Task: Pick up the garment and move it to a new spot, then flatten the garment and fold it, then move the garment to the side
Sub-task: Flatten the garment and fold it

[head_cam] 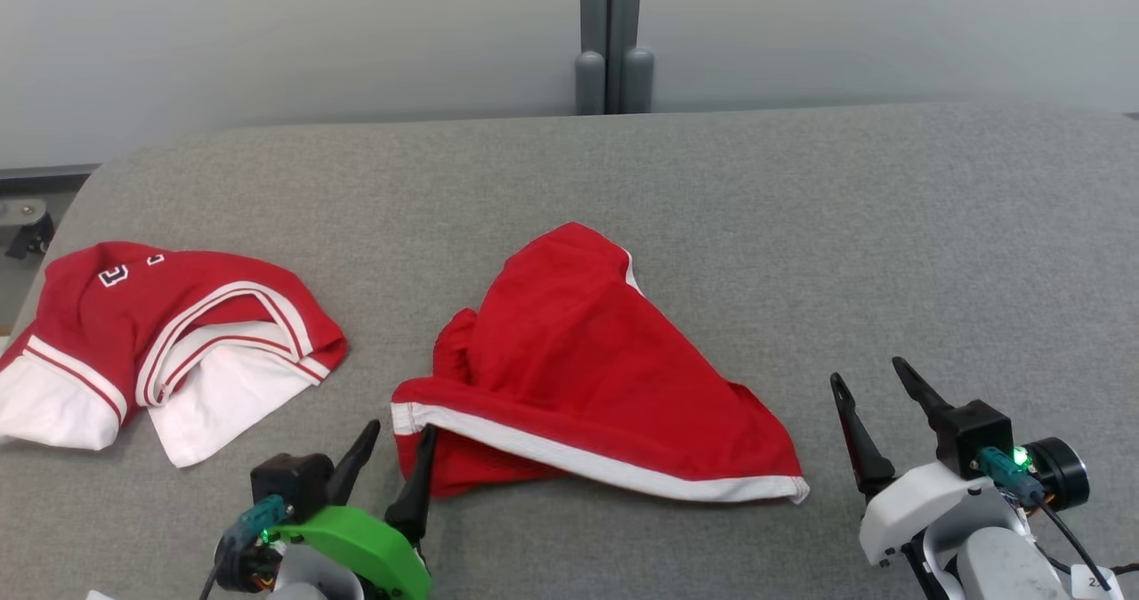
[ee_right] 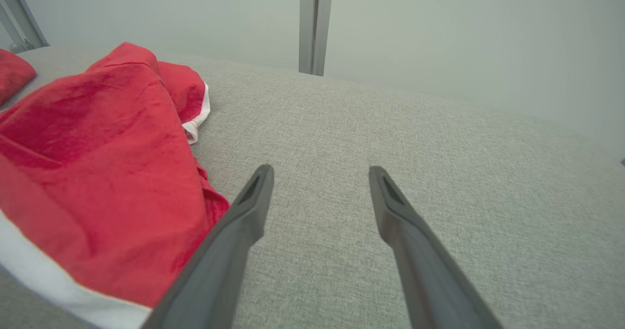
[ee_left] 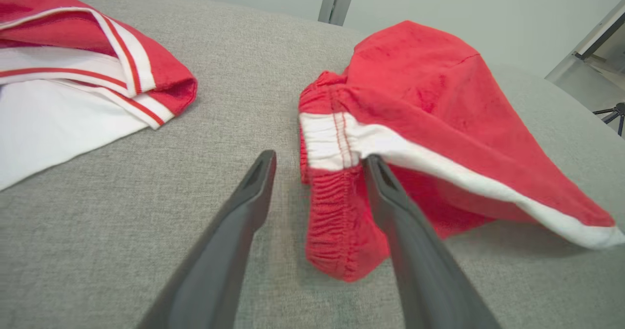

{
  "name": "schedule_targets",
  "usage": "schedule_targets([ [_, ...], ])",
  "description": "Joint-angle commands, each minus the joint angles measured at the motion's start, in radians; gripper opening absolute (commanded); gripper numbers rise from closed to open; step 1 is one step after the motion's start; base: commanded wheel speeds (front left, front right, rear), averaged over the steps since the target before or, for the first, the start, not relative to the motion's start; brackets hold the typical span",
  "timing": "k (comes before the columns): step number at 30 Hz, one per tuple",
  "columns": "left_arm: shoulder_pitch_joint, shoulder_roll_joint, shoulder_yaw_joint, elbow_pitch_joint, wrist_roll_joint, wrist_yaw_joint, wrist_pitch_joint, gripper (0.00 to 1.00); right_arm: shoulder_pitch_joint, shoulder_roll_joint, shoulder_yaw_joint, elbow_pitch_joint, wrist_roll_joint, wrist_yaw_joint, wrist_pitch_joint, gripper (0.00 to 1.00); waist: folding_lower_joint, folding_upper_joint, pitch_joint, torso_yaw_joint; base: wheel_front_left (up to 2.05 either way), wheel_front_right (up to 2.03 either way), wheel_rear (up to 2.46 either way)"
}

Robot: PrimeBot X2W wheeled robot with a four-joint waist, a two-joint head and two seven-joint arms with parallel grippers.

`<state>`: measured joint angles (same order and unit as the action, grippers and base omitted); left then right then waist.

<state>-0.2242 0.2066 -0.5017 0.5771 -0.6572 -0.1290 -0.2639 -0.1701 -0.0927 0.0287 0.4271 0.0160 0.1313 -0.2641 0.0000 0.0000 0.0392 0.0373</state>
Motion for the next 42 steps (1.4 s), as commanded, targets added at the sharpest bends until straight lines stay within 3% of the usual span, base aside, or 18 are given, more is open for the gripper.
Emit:
schedule_targets([
  [1,0.019,-0.001,0.04,-0.02,0.033,-0.003,-0.001,1.0,0.012,0.002,0.0,-0.004,0.004,-0.001,0.0,1.0,0.0,0.0,0.001,-0.004,0.0,0.0,0.0],
  [12,0.069,-0.069,0.262,-0.131,0.218,-0.003,-0.001,1.0,-0.005,0.022,-0.002,-0.018,0.005,-0.001,0.0,1.0,0.0,0.0,0.014,-0.012,0.0,0.0,0.0],
  [28,0.139,-0.11,0.276,-0.151,0.272,-0.003,-0.001,1.0,0.03,0.031,0.007,-0.013,0.028,-0.001,0.0,1.0,0.0,0.0,0.005,-0.013,0.0,0.0,0.0],
  [42,0.184,-0.131,0.272,-0.196,0.314,-0.003,-0.001,1.0,0.118,0.039,0.104,0.048,0.1,-0.001,0.0,1.0,0.0,0.0,0.011,-0.003,0.0,0.0,0.0],
])
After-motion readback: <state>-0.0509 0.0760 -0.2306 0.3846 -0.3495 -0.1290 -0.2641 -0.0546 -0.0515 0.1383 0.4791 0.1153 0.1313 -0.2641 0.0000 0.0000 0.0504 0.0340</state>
